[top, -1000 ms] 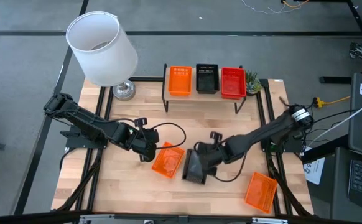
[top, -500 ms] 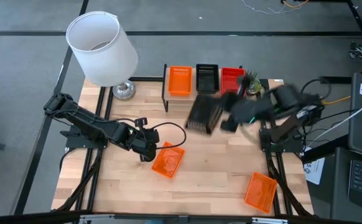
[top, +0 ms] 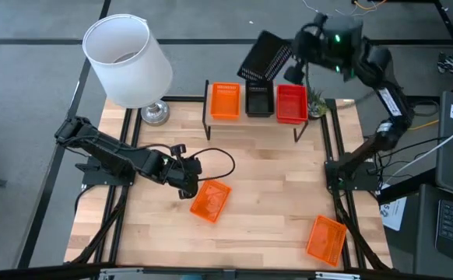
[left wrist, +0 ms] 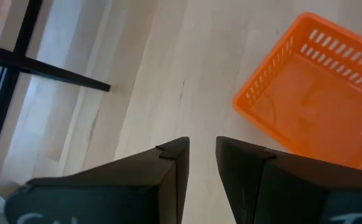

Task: Stack baskets on shelf by color
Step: Stack the black basket on the other black basket on the shelf

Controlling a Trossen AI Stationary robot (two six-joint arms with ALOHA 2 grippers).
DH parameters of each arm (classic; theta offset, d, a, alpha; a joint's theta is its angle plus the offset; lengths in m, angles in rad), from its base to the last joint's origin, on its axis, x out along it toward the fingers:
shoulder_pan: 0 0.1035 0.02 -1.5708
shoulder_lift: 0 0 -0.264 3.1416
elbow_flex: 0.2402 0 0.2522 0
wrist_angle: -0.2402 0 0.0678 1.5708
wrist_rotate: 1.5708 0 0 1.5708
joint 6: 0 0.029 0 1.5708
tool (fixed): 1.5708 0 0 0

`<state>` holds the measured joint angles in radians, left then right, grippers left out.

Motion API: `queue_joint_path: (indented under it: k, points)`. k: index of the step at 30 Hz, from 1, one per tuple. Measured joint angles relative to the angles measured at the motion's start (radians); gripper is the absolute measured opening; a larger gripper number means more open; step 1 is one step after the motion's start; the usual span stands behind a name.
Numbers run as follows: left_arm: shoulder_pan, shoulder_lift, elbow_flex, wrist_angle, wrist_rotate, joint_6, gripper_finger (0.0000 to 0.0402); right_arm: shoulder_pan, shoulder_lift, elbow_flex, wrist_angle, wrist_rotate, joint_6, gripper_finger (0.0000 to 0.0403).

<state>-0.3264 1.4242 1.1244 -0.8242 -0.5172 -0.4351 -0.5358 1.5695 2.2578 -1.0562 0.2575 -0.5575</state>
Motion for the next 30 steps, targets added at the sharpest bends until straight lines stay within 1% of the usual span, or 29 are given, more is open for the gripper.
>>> queue_joint_path:
  k: [4,6,11,14,15,19,23,30]
  points:
    - [0.014,0.000,0.000,0.005,0.000,0.000,0.0073,-0.152,0.078,0.000,-0.048,-0.223,0.030,0.0003]
    - [0.023,0.000,0.000,0.006,-0.005,0.000,0.0073,-0.192,0.122,-0.001,-0.077,-0.295,0.029,0.0003]
    - [0.043,0.000,0.000,0.006,-0.023,0.000,0.0073,-0.246,0.215,-0.001,-0.145,-0.315,-0.057,0.0003]
    - [0.054,0.000,0.000,0.005,-0.024,0.000,0.0073,-0.269,0.240,-0.002,-0.167,-0.319,-0.078,0.0003]
    - [0.057,0.000,0.000,0.006,-0.024,0.000,0.0073,-0.279,0.241,-0.002,-0.167,-0.340,-0.095,0.0003]
    - [0.067,0.000,0.000,0.005,-0.024,0.000,0.0073,-0.321,0.241,0.025,-0.203,-0.487,-0.165,0.0003]
    - [0.078,0.000,0.000,0.006,-0.024,0.000,0.0073,-0.371,0.240,0.069,-0.208,-0.537,-0.129,0.0003]
    - [0.103,0.000,0.000,0.006,-0.025,-0.005,0.0073,-0.399,0.256,0.077,-0.392,-0.598,-0.129,0.0003]
